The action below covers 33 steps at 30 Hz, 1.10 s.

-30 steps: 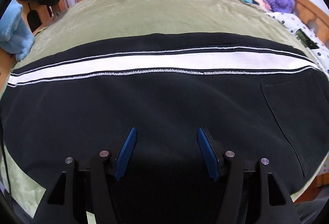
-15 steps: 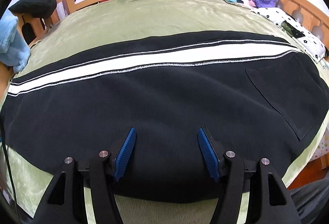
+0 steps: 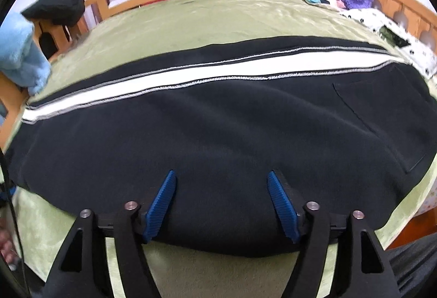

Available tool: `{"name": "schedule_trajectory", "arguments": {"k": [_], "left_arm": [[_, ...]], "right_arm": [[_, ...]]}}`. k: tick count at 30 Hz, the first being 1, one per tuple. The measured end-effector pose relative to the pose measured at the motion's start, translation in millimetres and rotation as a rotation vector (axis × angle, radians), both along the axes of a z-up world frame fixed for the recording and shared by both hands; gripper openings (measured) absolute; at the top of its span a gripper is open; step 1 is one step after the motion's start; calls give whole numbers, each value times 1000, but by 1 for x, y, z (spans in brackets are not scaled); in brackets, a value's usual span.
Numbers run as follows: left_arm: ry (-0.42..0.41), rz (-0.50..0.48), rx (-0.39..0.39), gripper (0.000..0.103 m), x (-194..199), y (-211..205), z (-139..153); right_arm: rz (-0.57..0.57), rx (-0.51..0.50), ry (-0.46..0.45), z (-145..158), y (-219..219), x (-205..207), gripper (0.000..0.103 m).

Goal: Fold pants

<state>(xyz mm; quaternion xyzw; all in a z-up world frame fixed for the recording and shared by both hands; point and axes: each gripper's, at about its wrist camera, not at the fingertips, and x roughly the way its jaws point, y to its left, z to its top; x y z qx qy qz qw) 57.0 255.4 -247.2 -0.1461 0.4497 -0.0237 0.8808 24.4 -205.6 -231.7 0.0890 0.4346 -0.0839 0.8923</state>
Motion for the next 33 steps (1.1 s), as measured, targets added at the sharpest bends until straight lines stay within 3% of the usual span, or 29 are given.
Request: {"name": "schedule_trajectory", "arguments": {"k": [2,7,16,28,33], "left_arm": [[1,-4,20,79,-1,-4,0],[4,-17,74,84,-2,-10,0],[-14,-33,128,88,-5,-17,-2],[-42,-10,38,85,-9,-7,0],[-84,-14,-15,76,-15,-1,8]], "right_arm": [[26,32,-8,-1,0,-2,86],[77,-55,29,-7,15,-3,92],[43,-44,31,-9,15,-6,95],[59,-39,-26,-5,9,-16,95],[22,-13,-65,6,-3,-21,95]]}}
